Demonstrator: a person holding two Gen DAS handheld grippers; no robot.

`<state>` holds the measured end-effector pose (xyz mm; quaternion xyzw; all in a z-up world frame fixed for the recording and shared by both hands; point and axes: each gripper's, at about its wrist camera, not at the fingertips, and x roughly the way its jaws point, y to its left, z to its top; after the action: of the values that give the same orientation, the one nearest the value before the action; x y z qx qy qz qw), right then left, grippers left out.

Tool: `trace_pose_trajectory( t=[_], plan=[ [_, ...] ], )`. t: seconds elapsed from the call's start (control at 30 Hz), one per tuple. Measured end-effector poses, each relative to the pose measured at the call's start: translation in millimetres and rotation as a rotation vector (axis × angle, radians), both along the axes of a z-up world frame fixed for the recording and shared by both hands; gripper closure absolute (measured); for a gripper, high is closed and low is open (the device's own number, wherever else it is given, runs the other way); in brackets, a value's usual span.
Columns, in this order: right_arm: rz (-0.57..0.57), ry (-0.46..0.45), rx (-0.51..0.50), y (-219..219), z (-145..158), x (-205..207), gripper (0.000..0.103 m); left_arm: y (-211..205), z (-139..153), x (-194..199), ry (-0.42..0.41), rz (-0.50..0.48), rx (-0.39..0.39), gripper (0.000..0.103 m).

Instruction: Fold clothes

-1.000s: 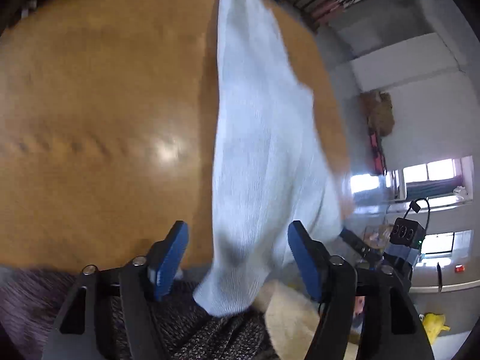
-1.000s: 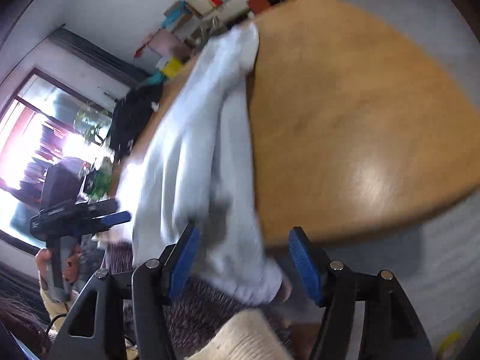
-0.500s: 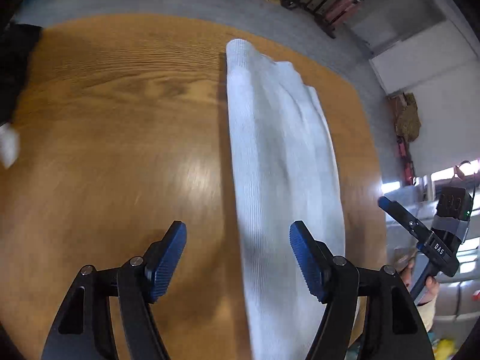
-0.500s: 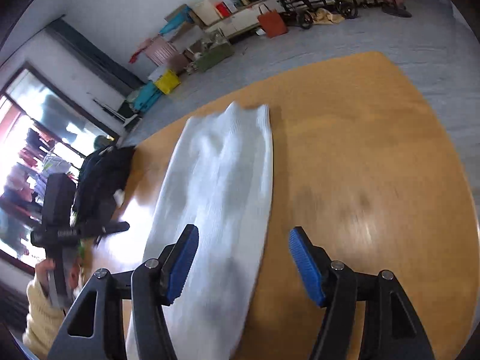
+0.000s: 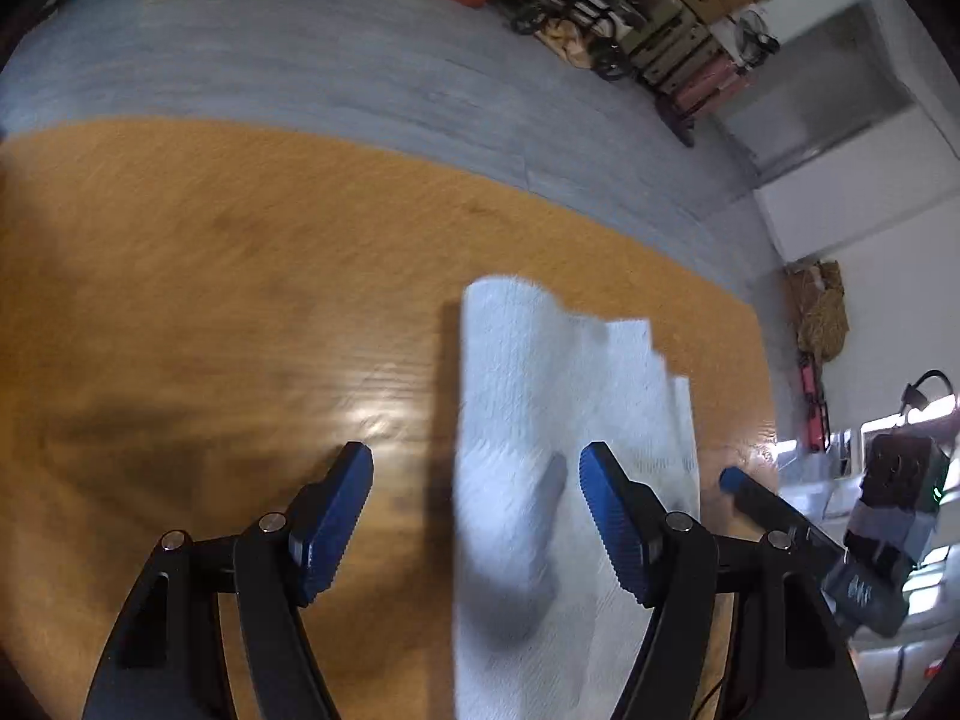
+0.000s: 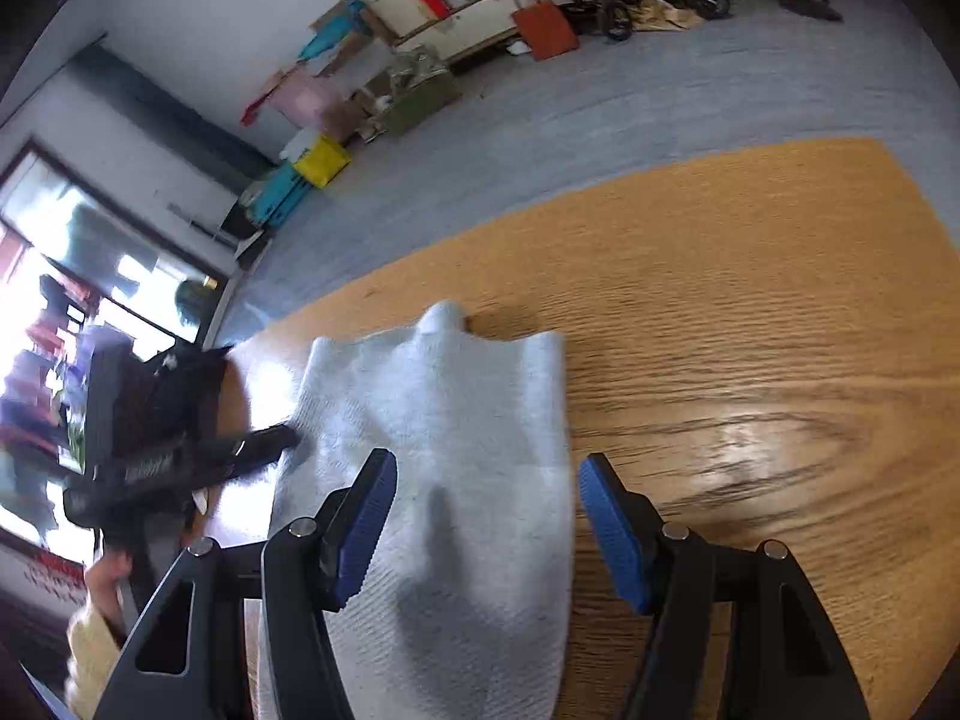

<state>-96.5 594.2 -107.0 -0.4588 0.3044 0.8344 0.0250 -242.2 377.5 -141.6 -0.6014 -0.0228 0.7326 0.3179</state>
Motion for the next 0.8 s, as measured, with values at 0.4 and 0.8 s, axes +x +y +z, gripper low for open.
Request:
trace_pose_trajectory(
  t=[0.4,0.8],
  plan=[
    [0.120,-0.150,0.228,-46.0,-14.2,-50.4,0.031,66.9,-14.1,10.3,0.099,-0.006,-0.206,0.061],
    [0.064,-0.089,0.296,-81.4,1.3,-55.9,0.078,33.3,-0.9,32.5,0.172,0.061,-0.040,0.087]
  ],
)
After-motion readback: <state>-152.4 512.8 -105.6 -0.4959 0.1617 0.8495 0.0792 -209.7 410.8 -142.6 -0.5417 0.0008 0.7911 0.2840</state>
